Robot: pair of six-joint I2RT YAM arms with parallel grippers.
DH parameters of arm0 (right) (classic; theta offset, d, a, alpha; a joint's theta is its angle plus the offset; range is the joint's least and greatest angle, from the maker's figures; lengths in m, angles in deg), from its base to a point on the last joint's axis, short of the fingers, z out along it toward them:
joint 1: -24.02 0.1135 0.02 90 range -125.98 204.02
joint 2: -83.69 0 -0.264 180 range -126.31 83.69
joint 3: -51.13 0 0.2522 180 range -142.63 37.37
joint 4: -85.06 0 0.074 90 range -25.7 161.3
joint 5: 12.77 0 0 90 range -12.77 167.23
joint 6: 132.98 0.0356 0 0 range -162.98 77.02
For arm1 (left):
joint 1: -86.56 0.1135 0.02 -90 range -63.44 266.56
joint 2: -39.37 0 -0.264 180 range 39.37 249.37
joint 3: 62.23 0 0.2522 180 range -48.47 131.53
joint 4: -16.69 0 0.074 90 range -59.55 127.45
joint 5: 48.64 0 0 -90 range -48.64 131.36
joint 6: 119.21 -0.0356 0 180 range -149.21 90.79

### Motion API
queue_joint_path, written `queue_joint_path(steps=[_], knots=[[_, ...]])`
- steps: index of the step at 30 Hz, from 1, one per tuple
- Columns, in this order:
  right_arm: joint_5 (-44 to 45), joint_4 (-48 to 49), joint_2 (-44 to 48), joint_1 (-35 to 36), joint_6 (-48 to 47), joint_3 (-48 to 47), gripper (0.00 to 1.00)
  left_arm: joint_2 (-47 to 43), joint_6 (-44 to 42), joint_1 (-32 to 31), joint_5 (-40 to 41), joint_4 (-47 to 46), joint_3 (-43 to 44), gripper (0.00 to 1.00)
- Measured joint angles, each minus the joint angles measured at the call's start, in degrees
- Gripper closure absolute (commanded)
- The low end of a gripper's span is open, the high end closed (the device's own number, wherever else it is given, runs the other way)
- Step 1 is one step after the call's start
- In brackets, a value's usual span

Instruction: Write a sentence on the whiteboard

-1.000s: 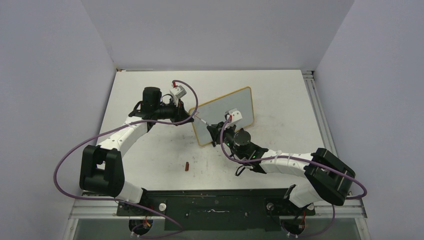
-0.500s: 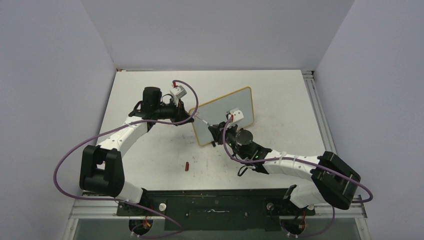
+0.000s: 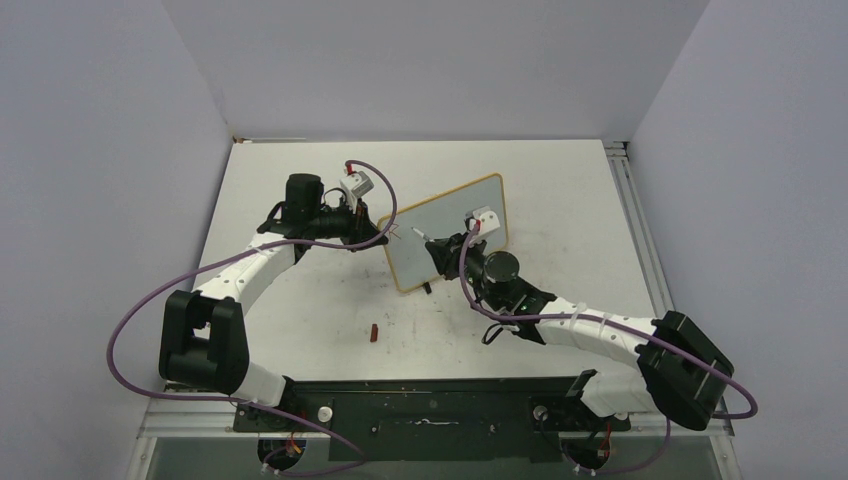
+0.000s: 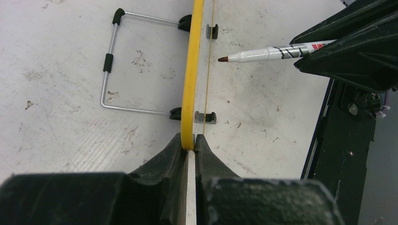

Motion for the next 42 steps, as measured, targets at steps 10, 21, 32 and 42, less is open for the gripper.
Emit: queue_joint_path(steps=[10,21,32,42], knots=[[-1.92,0.24,-2.23,-0.09,-0.76,-1.53,0.95,0.0,-0.57,-0.24,0.15,0.55,0.31,1.0],[-2.43,0.59,-3.98,-0.09,-0.76,-2.45,0.95,0.0,-0.76,-0.31,0.37,1.07,0.52,1.0],[-3.15,0.98,-5.38,-0.07,-0.72,-2.97,0.95,0.07,-0.76,-0.28,1.22,1.07,0.55,1.0],[-1.2,1.07,-4.83,-0.02,-0.72,-2.97,0.95,0.09,-0.76,-0.31,1.2,1.2,0.63,1.0]])
